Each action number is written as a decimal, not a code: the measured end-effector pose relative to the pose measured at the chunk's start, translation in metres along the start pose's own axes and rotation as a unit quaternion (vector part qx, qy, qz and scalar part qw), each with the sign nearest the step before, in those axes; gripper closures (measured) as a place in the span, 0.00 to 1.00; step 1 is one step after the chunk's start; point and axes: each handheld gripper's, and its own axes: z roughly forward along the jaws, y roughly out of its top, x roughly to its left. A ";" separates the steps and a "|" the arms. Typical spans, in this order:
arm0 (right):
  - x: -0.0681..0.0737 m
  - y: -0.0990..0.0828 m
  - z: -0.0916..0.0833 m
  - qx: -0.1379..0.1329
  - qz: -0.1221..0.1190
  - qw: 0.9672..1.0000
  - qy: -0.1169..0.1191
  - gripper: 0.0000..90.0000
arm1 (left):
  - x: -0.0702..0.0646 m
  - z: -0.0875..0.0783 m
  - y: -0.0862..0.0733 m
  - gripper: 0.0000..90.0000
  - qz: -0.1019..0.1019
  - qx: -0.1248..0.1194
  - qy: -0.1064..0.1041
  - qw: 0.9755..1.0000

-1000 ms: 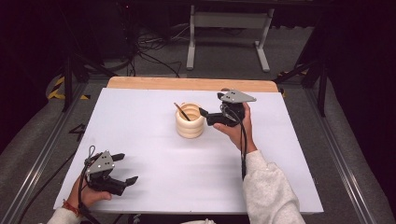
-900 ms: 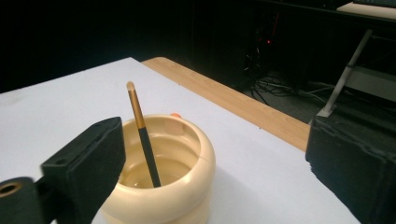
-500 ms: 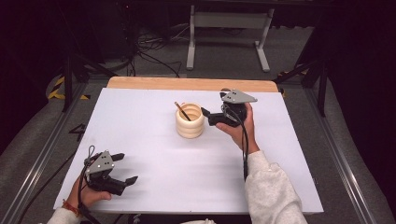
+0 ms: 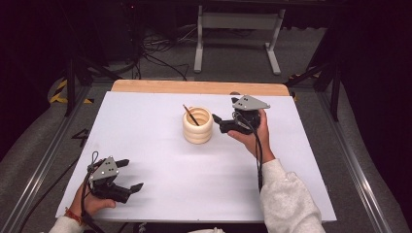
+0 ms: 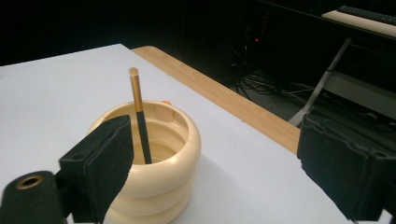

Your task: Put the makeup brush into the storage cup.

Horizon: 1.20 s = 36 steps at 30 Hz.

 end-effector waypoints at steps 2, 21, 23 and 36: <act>0.000 -0.001 -0.003 0.000 0.000 1.000 -0.003 0.13 | 0.000 0.000 0.000 0.05 0.004 0.000 -0.002 1.000; -0.007 -0.006 -0.029 0.006 -0.021 1.000 -0.021 0.13 | -0.001 0.002 0.001 0.05 0.008 0.006 0.000 1.000; -0.007 -0.006 -0.032 0.007 -0.022 1.000 -0.020 0.13 | -0.001 0.002 0.001 0.05 0.008 0.006 0.000 1.000; -0.009 -0.014 -0.047 0.019 -0.034 0.999 -0.026 0.12 | -0.002 0.003 0.000 0.05 0.007 0.009 -0.001 1.000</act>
